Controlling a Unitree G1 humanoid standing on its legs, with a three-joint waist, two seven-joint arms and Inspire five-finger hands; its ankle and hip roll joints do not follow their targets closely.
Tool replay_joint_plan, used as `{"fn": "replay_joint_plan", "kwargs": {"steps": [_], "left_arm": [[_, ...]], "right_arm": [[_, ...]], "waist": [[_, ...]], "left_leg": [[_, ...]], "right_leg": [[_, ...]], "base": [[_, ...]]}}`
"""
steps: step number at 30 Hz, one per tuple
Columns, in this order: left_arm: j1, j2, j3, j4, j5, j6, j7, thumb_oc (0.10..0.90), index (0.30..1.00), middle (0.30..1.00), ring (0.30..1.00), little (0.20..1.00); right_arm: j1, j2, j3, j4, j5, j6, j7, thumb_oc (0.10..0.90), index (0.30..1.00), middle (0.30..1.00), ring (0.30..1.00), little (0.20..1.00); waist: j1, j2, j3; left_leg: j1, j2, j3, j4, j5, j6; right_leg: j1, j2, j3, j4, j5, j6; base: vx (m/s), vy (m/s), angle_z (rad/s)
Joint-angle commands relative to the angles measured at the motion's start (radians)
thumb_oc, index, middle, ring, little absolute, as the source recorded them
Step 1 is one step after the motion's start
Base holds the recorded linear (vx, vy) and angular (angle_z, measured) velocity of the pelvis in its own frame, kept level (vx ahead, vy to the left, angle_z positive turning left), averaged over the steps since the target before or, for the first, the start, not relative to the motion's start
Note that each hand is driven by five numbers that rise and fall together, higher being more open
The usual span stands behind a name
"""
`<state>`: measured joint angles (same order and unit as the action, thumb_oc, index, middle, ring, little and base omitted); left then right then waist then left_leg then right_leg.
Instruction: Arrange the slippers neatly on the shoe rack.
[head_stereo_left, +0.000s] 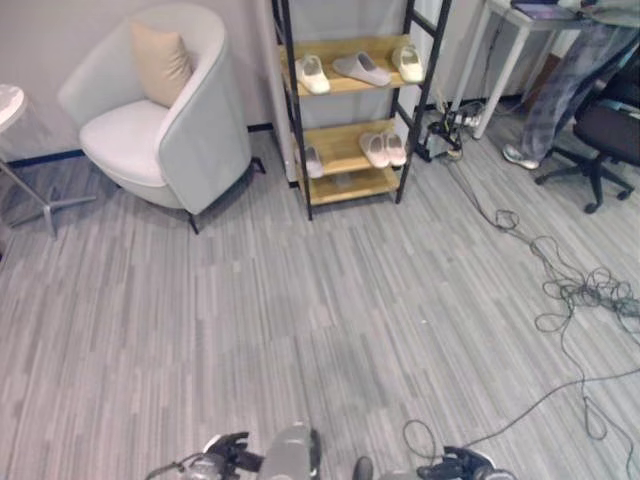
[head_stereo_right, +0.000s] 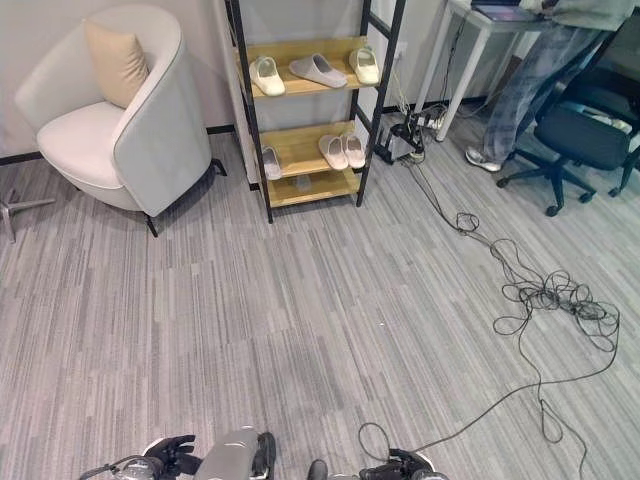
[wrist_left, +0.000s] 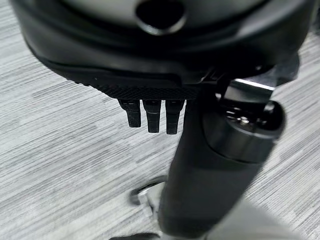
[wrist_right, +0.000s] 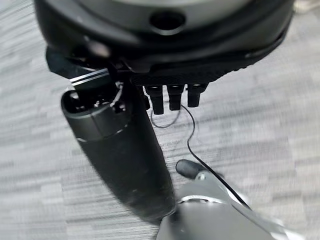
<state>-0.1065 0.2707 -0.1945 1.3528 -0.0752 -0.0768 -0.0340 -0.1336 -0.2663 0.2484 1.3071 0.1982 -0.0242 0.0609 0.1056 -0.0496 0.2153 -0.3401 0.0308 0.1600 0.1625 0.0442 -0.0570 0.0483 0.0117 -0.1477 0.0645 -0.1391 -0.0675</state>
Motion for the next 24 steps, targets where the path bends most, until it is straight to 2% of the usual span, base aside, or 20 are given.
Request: {"fn": "replay_joint_plan", "kwargs": {"steps": [1,2,3,4,5,6,7,8,10,11,12,15,17,18,19,20,22,23,24], "left_arm": [[0.014,-0.043,-0.024,0.034,-0.007,-0.002,-0.002,0.8,0.9,0.9,0.9,0.9],[0.048,-0.041,0.009,0.078,0.021,0.008,0.005,0.8,0.9,0.9,0.9,0.9],[0.048,-0.041,0.009,0.077,0.021,0.008,0.005,0.8,0.9,0.9,0.9,0.9],[0.049,-0.027,0.023,0.087,0.032,0.011,0.003,0.8,0.9,0.9,0.9,0.9],[0.049,-0.027,0.023,0.087,0.032,0.011,0.003,0.8,0.9,0.9,0.9,0.9],[0.05,-0.019,0.033,0.088,0.034,0.013,0.007,0.8,0.9,0.9,0.9,0.9],[0.044,-0.009,0.04,0.091,0.03,0.019,0.012,0.8,0.9,0.9,0.9,0.9],[0.039,-0.003,0.049,0.091,0.016,0.02,0.012,0.8,0.9,0.9,0.9,0.9],[0.019,0.013,0.062,0.075,-0.027,0.018,0.017,0.8,0.9,0.9,0.9,0.9],[0.004,0.018,0.054,0.06,-0.038,0.013,0.018,0.8,0.9,0.9,0.9,0.9],[-0.014,0.018,0.039,0.043,-0.042,0.009,0.022,0.8,0.9,0.9,0.9,0.9],[-0.057,0.015,0.004,-0.031,-0.078,-0.016,0.027,0.8,0.9,0.9,0.9,0.9],[-0.077,0.007,-0.018,-0.079,-0.088,-0.026,0.036,0.8,0.9,0.9,0.9,0.9],[-0.089,0.002,-0.031,-0.091,-0.081,-0.028,0.038,0.8,0.9,0.9,0.9,0.9],[-0.107,-0.015,-0.047,-0.095,-0.088,-0.034,0.042,0.8,0.9,0.9,0.9,0.9],[-0.108,-0.015,-0.047,-0.095,-0.088,-0.034,0.042,0.8,0.9,0.9,0.9,0.9],[-0.109,-0.024,-0.04,-0.077,-0.096,-0.03,0.044,0.8,0.9,0.9,0.9,0.9],[-0.093,-0.03,-0.032,-0.042,-0.08,-0.026,0.041,0.8,0.9,0.9,0.9,0.9],[-0.093,-0.031,-0.032,-0.042,-0.08,-0.027,0.042,0.8,0.9,0.9,0.9,0.9]], "right_arm": [[0.035,-0.05,0.007,-0.052,0.0,-0.028,0.0,0.8,0.9,0.9,0.9,0.9],[0.05,-0.029,0.004,-0.031,-0.035,-0.021,0.002,0.8,0.9,0.9,0.9,0.9],[0.051,-0.029,0.004,-0.031,-0.036,-0.021,0.002,0.8,0.9,0.9,0.9,0.9],[0.065,-0.009,-0.007,-0.02,-0.037,-0.01,0.011,0.8,0.9,0.9,0.9,0.9],[0.065,-0.009,-0.007,-0.02,-0.037,-0.01,0.011,0.8,0.9,0.9,0.9,0.9],[0.063,0.0,-0.008,-0.017,-0.033,-0.007,0.017,0.8,0.9,0.9,0.9,0.9],[0.056,-0.002,-0.019,-0.021,-0.016,-0.005,0.013,0.8,0.9,0.9,0.9,0.9],[0.049,-0.011,-0.039,-0.033,0.006,-0.006,0.008,0.8,0.9,0.9,0.9,0.9],[0.042,-0.024,-0.094,-0.056,0.089,-0.017,0.007,0.8,0.9,0.9,0.9,0.9],[0.031,-0.028,-0.102,-0.077,0.108,-0.025,0.005,0.8,0.9,0.9,0.9,0.9],[0.025,-0.025,-0.09,-0.096,0.097,-0.031,0.0,0.8,0.9,0.9,0.9,0.9],[0.024,-0.03,-0.033,-0.124,0.006,-0.035,-0.012,0.8,0.9,0.9,0.9,0.9],[0.025,-0.037,-0.007,-0.134,-0.046,-0.029,-0.019,0.8,0.9,0.9,0.9,0.9],[0.026,-0.041,-0.002,-0.134,-0.057,-0.027,-0.022,0.8,0.9,0.9,0.9,0.9],[0.03,-0.042,-0.002,-0.118,-0.058,-0.019,-0.025,0.8,0.9,0.9,0.9,0.9],[0.029,-0.042,-0.002,-0.118,-0.058,-0.019,-0.025,0.8,0.9,0.9,0.9,0.9],[0.035,-0.05,-0.009,-0.104,-0.074,-0.009,-0.031,0.8,0.9,0.9,0.9,0.9],[0.044,-0.061,-0.01,-0.084,-0.09,0.0,-0.026,0.8,0.9,0.9,0.9,0.9],[0.044,-0.061,-0.01,-0.084,-0.09,0.0,-0.026,0.8,0.9,0.9,0.9,0.9]], "waist": [[0.034,0.015,-0.037],[0.041,0.01,-0.076],[0.041,0.009,-0.076],[0.043,-0.012,-0.091],[0.044,-0.01,-0.093],[0.043,-0.018,-0.099],[0.038,-0.025,-0.102],[0.031,-0.02,-0.102],[0.004,0.005,-0.09],[-0.014,0.023,-0.081],[-0.031,0.034,-0.071],[-0.071,0.056,-0.063],[-0.085,0.056,-0.055],[-0.095,0.053,-0.054],[-0.123,0.047,-0.051],[-0.123,0.047,-0.052],[-0.145,0.04,-0.058],[-0.152,0.045,-0.066],[-0.153,0.048,-0.065]], "left_leg": [[-0.03,0.021,-0.018,-0.044,0.015,0.002],[0.007,0.001,-0.024,-0.068,0.045,0.027],[0.005,0.0,-0.024,-0.067,0.044,0.027],[0.025,-0.022,-0.014,-0.034,0.015,0.056],[0.023,-0.02,-0.014,-0.035,0.016,0.055],[0.041,-0.032,-0.012,-0.028,-0.008,0.075],[0.062,-0.048,-0.006,-0.02,-0.034,0.094],[0.092,-0.056,-0.002,-0.016,-0.061,0.112],[0.172,-0.061,0.001,-0.019,-0.104,0.148],[0.218,-0.06,-0.006,-0.033,-0.124,0.162],[0.257,-0.063,-0.011,-0.044,-0.143,0.169],[0.352,-0.069,-0.045,-0.049,-0.195,0.16],[0.385,-0.069,-0.062,-0.042,-0.223,0.146],[0.401,-0.072,-0.078,-0.042,-0.237,0.134],[0.449,-0.073,-0.105,-0.044,-0.27,0.111],[0.447,-0.073,-0.105,-0.044,-0.269,0.112],[0.492,-0.067,-0.134,-0.053,-0.283,0.09],[0.534,-0.044,-0.159,-0.058,-0.284,0.074],[0.537,-0.041,-0.16,-0.059,-0.286,0.073]], "right_leg": [[0.168,-0.053,0.016,-0.061,-0.086,0.121],[0.185,-0.066,0.035,-0.043,-0.081,0.145],[0.184,-0.067,0.035,-0.042,-0.083,0.146],[0.161,-0.101,0.04,0.063,-0.043,0.179],[0.158,-0.1,0.041,0.062,-0.041,0.179],[0.126,-0.118,0.052,0.152,0.017,0.206],[0.099,-0.138,0.07,0.249,0.12,0.233],[0.064,-0.156,0.072,0.357,0.194,0.251],[-0.02,-0.182,0.064,0.552,0.295,0.246],[-0.084,-0.193,0.052,0.64,0.305,0.235],[-0.129,-0.207,0.032,0.666,0.287,0.221],[-0.215,-0.208,-0.045,0.541,0.146,0.183],[-0.24,-0.213,-0.059,0.407,0.124,0.185],[-0.247,-0.21,-0.05,0.312,0.124,0.189],[-0.272,-0.189,0.027,0.133,0.152,0.205],[-0.273,-0.189,0.027,0.13,0.154,0.205],[-0.302,-0.174,0.111,0.015,0.194,0.229],[-0.32,-0.165,0.142,-0.019,0.217,0.239],[-0.317,-0.163,0.14,-0.019,0.216,0.239]], "base": [[0.63,0.237,-0.46],[0.63,0.238,-0.4],[0.83,0.336,-0.36],[0.34,0.144,-0.36],[0.49,0.225,-0.23],[0.32,0.184,-0.11],[0.45,0.27,-0.14],[0.47,0.289,-0.21],[0.46,0.301,-0.1],[0.48,0.289,-0.1],[0.47,0.227,-0.22],[0.5,0.066,-0.04],[0.43,-0.091,0.48],[0.67,-0.229,0.84],[0.51,-0.19,0.72],[0.55,-0.2,0.84],[0.55,-0.252,0.62],[0.54,-0.275,0.44],[0.62,-0.391,0.65]]}}
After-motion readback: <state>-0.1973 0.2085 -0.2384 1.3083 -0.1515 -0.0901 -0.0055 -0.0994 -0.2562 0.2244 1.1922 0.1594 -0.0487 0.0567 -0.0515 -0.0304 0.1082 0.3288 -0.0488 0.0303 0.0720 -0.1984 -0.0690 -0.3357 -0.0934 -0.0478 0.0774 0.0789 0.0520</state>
